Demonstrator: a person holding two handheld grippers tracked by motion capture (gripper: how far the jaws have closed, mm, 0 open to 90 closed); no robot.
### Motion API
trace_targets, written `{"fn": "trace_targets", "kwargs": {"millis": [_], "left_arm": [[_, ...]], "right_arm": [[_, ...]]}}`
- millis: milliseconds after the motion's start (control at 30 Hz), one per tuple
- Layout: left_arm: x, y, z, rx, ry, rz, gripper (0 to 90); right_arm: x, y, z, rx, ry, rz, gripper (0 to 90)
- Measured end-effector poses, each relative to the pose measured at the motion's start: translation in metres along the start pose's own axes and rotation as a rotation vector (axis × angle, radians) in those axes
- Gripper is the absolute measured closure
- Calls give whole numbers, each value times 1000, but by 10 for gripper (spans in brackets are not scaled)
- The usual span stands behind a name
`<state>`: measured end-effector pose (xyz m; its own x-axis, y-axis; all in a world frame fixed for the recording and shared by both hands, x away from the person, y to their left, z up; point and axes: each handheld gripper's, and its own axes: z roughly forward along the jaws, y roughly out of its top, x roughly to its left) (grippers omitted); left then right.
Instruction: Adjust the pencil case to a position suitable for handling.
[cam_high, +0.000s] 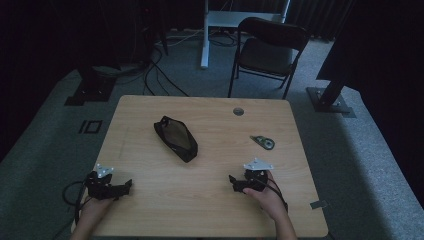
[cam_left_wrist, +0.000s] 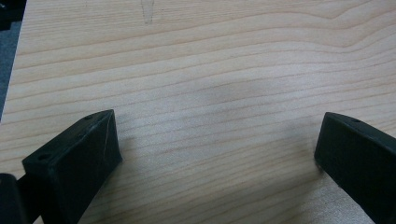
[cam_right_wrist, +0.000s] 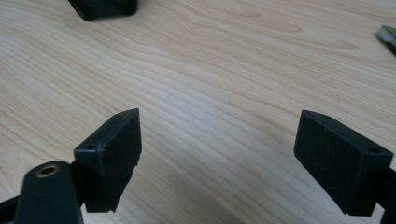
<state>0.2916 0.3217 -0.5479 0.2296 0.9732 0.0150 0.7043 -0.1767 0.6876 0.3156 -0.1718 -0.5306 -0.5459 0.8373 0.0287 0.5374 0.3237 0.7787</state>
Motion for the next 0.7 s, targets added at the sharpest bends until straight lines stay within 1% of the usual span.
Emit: {"fn": "trace_targets", "kwargs": {"millis": [167,367,400,500,533,567,633,667,700], "left_arm": [[0,0,0,0,0,0,3],[0,0,0,0,0,0,2],[0,0,0,0,0,0,3],[0,0,0,0,0,0,2],[0,0,0,0,0,0,2],[0,0,0,0,0,0,2],[0,0,0,0,0,0,2],[0,0,0,0,0,0,2],[0,0,0,0,0,0,3]], "right_arm": [[6,4,3,-4,15,-10,149],[18,14,8,-21,43,-31,149],[18,14,8,-21,43,-31,149],[26,22,12,-31,61,-43,149],[26,22,12,-31,61,-43,149],[31,26,15,-38,70,-53,149],[33,28,16,-40,73,-58,149],[36,31,19,-43,84,-61,152],[38,32,20,-45,85,-62,164]]}}
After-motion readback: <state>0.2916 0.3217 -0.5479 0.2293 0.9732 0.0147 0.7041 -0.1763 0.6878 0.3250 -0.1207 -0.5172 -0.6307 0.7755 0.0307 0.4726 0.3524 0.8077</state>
